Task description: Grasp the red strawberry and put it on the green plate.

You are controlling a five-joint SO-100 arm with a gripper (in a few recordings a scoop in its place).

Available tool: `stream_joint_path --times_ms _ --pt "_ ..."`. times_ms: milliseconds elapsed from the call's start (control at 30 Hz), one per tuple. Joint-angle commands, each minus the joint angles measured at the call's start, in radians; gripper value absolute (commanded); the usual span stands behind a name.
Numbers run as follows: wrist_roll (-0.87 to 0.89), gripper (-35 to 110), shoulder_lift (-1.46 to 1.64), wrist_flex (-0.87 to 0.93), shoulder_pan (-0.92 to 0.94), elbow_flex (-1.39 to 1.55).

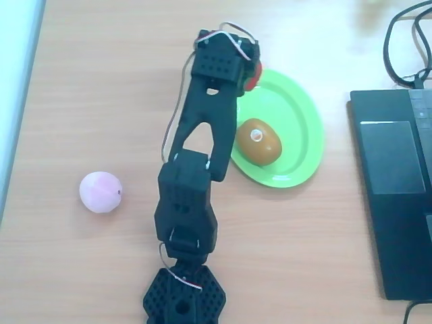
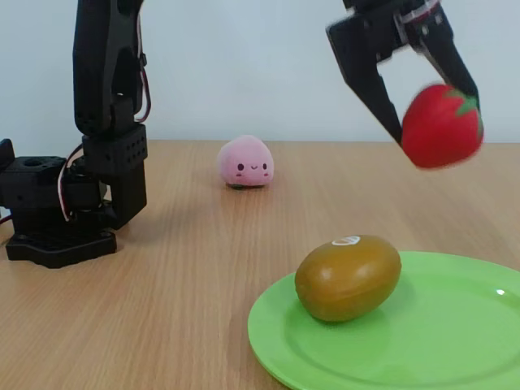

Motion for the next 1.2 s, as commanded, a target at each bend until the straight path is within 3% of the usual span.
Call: stream_joint_path --times_ms 0,667,1167 --pt "0.008 18 -0.038 -0.014 0.044 -0.057" --pt "0.044 21 -0.523 -0.063 0.094 -0.362" --pt "0.06 38 -0.517 -0.061 0.092 -0.336"
